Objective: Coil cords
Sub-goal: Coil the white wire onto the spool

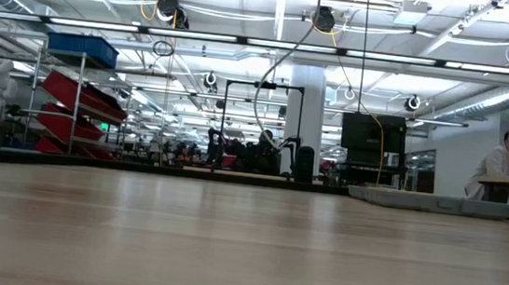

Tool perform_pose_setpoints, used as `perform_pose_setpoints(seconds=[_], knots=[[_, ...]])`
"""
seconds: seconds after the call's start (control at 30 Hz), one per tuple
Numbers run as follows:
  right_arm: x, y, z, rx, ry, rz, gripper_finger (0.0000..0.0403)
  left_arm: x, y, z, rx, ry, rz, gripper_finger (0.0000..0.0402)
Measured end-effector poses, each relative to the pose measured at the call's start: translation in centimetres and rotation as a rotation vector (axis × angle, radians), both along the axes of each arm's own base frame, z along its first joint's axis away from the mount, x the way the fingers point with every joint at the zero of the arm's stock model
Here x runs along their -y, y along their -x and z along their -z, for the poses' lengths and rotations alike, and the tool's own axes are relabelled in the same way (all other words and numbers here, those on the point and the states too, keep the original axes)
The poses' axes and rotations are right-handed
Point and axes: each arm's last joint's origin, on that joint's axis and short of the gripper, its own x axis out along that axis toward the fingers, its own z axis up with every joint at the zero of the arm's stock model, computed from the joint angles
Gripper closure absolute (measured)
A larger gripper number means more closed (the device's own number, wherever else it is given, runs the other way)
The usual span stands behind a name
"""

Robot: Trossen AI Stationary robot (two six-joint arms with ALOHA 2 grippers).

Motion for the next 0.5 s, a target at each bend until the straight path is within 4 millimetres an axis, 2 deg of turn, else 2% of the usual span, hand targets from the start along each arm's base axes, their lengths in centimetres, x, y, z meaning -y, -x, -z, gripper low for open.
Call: perform_pose_setpoints(seconds=[0.5], knots=[[2.4,-2.1,1.1,-0.026,-0.055,-0.109,0.0403,0.1,-0.7,-0.3,0.079,0.027,0.080,0.0402]])
